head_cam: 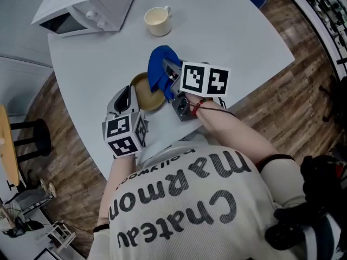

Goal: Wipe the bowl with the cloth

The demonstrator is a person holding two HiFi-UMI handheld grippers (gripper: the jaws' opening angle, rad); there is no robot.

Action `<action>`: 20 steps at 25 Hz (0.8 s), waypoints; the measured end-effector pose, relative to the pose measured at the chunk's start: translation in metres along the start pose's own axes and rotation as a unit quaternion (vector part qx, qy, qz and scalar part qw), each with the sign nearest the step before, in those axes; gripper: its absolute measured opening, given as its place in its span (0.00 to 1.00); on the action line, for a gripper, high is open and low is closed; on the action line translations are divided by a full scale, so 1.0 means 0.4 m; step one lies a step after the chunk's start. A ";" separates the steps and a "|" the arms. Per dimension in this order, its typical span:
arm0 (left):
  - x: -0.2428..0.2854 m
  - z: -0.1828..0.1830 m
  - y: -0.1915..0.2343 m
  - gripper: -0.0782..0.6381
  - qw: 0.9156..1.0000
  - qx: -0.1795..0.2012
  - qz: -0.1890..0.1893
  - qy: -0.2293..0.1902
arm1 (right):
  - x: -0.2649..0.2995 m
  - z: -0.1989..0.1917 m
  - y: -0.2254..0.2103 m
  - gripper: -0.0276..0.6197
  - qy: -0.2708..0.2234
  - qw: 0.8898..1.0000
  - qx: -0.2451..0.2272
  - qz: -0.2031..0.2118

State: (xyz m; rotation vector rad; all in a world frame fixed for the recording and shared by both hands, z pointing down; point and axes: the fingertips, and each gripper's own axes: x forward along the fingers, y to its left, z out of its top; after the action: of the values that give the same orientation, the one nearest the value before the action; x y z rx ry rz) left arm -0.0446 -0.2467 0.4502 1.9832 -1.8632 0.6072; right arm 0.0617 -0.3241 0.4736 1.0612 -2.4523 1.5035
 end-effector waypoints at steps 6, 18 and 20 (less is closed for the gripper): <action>-0.066 0.019 0.152 0.15 0.999 -0.031 0.033 -0.024 | -0.015 -0.035 0.263 0.16 0.007 0.992 -0.042 0.119; -0.215 0.132 0.230 0.14 0.992 -0.030 -0.023 -0.121 | 0.060 -0.242 0.497 0.16 0.113 0.959 -0.235 0.111; -0.224 0.125 0.232 0.14 0.992 -0.025 -0.032 -0.122 | 0.068 -0.256 0.498 0.16 0.129 0.955 -0.243 0.106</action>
State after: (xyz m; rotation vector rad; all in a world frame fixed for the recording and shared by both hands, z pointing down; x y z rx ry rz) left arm -0.1377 -0.2040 0.3568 2.1572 -1.9200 0.3075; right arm -0.1050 -0.1994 0.3865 0.4918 -2.5969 0.9153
